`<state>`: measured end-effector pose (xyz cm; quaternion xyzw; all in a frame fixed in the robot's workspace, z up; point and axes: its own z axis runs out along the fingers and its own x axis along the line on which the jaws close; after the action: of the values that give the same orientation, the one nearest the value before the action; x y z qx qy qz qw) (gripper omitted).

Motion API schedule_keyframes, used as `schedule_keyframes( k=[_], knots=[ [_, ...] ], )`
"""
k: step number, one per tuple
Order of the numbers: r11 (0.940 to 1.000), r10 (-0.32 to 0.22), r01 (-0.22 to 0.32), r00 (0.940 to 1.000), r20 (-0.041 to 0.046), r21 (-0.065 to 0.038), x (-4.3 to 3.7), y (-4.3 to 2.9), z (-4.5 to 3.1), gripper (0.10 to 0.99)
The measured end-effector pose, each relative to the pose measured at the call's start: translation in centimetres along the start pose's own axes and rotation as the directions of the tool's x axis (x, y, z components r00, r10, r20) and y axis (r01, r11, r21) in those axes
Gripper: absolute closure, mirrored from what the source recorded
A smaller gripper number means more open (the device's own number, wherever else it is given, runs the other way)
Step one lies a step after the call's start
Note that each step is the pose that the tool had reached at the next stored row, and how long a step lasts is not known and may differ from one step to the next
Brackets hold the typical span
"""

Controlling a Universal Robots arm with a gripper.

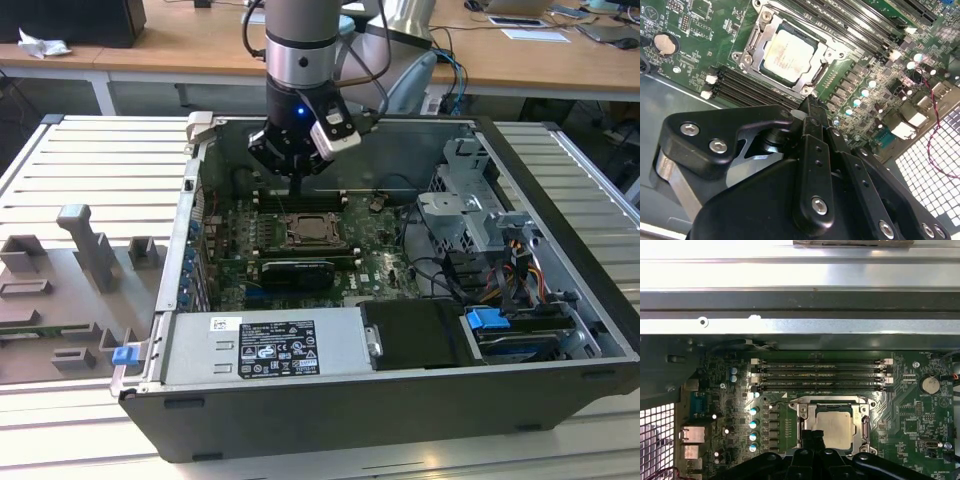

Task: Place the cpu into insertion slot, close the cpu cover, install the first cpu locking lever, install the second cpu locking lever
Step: 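Install the first cpu locking lever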

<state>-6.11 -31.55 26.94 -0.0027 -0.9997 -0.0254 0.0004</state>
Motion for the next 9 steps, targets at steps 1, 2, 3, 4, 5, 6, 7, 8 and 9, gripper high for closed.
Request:
schedule_keyframes(
  k=[1, 2, 3, 4, 5, 6, 7, 8, 9],
  knots=[
    [1.0, 0.0, 0.0, 1.0, 0.0, 0.0, 0.09, 0.0, 0.0, 0.98],
    [1.0, 0.0, 0.0, 1.0, 0.0, 0.0, 0.15, 0.0, 0.0, 0.98],
    [1.0, 0.0, 0.0, 1.0, 0.0, 0.0, 0.23, 0.0, 0.0, 0.98],
    [1.0, 0.0, 0.0, 1.0, 0.0, 0.0, 0.36, 0.0, 0.0, 0.98],
    [1.0, 0.0, 0.0, 1.0, 0.0, 0.0, 0.48, 0.0, 0.0, 0.98],
    [1.0, 0.0, 0.0, 1.0, 0.0, 0.0, 0.54, 0.0, 0.0, 0.98],
    [1.0, 0.0, 0.0, 1.0, 0.0, 0.0, 0.62, 0.0, 0.0, 0.98],
    [1.0, 0.0, 0.0, 1.0, 0.0, 0.0, 0.68, 0.0, 0.01, 0.98],
    [1.0, 0.0, 0.0, 1.0, 0.0001, 0.0, 0.74, 0.0, 0.01, 0.98]
  ],
)
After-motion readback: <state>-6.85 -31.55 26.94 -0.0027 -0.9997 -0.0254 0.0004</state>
